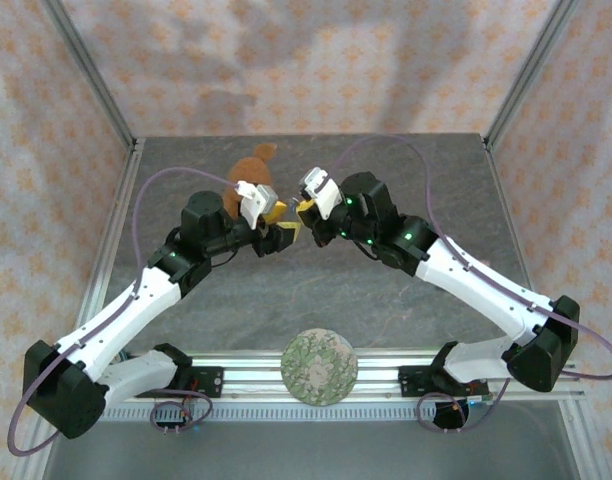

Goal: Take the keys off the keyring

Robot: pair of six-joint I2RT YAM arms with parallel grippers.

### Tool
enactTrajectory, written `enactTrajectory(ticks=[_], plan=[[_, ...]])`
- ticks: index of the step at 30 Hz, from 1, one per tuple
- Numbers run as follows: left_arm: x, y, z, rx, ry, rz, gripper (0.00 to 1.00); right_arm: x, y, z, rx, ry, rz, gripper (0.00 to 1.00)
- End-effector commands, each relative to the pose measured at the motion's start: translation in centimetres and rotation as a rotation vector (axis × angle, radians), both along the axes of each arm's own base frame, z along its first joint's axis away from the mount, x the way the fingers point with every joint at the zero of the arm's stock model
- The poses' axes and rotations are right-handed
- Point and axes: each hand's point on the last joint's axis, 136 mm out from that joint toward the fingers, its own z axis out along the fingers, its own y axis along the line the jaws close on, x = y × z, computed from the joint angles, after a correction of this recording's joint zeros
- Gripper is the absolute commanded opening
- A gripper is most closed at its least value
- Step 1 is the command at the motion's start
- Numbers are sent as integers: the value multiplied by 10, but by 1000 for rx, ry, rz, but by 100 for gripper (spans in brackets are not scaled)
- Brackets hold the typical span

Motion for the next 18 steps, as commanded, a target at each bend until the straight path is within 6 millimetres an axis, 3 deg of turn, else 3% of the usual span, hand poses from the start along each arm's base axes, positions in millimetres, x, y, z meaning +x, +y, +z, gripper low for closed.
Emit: enactTrajectory(ticks=[1,11,16,18], plan=[[1,7,16,-57,-62,44,61,2,-2,20,92,10,-9,0],[27,52,30,-216,4,307,65,9,-21,35,289,118,-12,0],[33,55,51,-344,49,247,58,16,-31,43,447,214,35,0],[38,52,61,-393,99,188,50,19,-34,50,534,267,69,0]])
